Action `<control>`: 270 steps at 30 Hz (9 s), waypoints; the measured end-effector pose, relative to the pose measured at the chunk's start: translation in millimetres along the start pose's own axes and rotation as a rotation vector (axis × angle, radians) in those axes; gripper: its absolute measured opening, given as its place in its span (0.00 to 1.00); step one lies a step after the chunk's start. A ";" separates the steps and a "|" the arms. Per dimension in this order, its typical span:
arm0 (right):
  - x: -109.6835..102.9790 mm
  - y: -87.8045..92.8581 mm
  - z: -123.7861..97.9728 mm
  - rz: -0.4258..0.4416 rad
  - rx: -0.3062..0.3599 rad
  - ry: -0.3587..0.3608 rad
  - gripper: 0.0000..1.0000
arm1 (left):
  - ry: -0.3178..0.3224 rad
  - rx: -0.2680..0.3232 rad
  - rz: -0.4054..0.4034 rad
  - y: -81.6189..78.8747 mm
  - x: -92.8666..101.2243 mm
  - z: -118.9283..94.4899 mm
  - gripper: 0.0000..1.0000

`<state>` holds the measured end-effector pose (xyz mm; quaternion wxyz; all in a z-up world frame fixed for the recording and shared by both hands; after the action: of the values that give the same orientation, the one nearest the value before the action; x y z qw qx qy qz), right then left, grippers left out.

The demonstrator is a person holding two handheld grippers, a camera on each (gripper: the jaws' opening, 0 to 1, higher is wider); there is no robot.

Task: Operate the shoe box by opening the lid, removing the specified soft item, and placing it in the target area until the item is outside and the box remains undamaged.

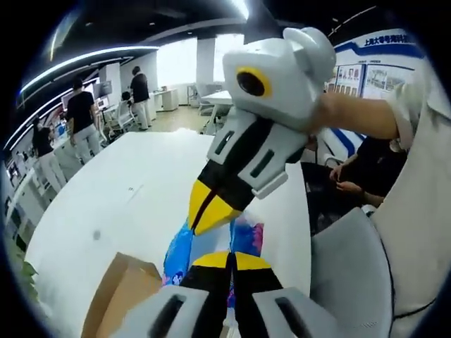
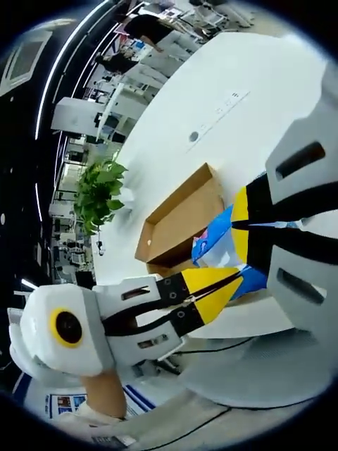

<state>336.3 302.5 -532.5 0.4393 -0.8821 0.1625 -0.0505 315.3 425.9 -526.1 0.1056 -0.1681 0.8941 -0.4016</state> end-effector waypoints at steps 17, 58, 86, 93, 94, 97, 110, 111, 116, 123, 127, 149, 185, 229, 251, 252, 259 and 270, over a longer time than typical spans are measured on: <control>31.5 41.5 -50.7 0.054 -0.017 0.022 0.00 | 0.081 0.015 0.049 -44.0 11.0 62.0 0.00; 130.6 156.5 -106.6 0.198 -0.126 0.027 0.00 | 0.291 -0.061 0.037 -98.3 19.8 233.3 0.00; 147.7 201.3 -71.6 0.260 -0.162 0.032 0.00 | 0.285 -0.131 -0.058 -64.0 18.2 276.5 0.00; 145.5 203.9 -73.0 0.264 -0.174 0.054 0.00 | 0.278 -0.127 -0.029 -63.8 21.8 275.3 0.00; 145.9 204.0 -73.4 0.263 -0.172 0.063 0.00 | 0.279 -0.128 -0.029 -63.7 21.9 275.2 0.01; 146.4 203.7 -74.4 0.260 -0.175 0.083 0.00 | 0.265 -0.122 -0.011 -63.5 23.2 273.6 0.06; 136.4 195.2 -92.7 0.293 -0.171 0.182 0.17 | 0.204 -0.092 0.043 -65.9 15.8 242.9 0.25; 135.0 193.6 -94.8 0.299 -0.168 0.192 0.18 | 0.200 -0.087 0.042 -66.2 15.9 239.0 0.26; 125.5 184.4 -100.8 0.303 -0.160 0.219 0.23 | 0.164 -0.062 0.036 -64.8 14.7 218.7 0.33; 107.1 167.3 -108.1 0.279 -0.172 0.218 0.29 | 0.130 -0.045 0.016 -62.3 13.1 189.4 0.39; 98.1 157.8 -112.3 0.258 -0.184 0.234 0.31 | 0.110 -0.034 0.007 -58.4 11.6 171.1 0.44; 46.9 111.1 -84.1 0.160 -0.210 0.154 0.40 | -0.063 0.028 -0.090 0.0 -0.9 56.9 0.62; 1.8 51.5 15.3 -0.031 -0.233 -0.133 0.43 | -0.393 0.005 -0.327 133.8 -35.6 -101.4 0.66; -42.0 18.6 164.6 -0.210 -0.379 -0.489 0.46 | -0.736 -0.189 -0.842 292.1 -43.7 -168.7 0.19; -70.5 23.4 192.2 -0.244 -0.459 -0.625 0.18 | -0.699 -0.174 -0.912 293.5 -41.2 -162.5 0.06; -69.6 22.9 192.4 -0.255 -0.459 -0.617 0.18 | -0.700 -0.175 -0.913 293.6 -41.3 -162.6 0.06; -71.4 22.3 190.4 -0.325 -0.455 -0.600 0.15 | -0.701 -0.170 -0.931 294.2 -41.8 -162.5 0.05; -69.3 15.1 179.1 -0.351 -0.442 -0.563 0.14 | -0.697 -0.184 -0.928 293.4 -42.7 -162.0 0.05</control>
<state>308.9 452.8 -649.8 0.2510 -0.9490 -0.1106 0.1553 238.9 735.1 -638.8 0.1916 -0.6724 0.6707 -0.2475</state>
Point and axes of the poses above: the point that each gripper's makers call its tool centre point, and the gripper's own axes: z roughly forward along the fingers, x roughly to its right, y roughly out of its underside, the point moved 9 cm from there along -z, roughly backward along the fingers, and after that the axes turned 10 degrees about -y, right-handed, at the moved point
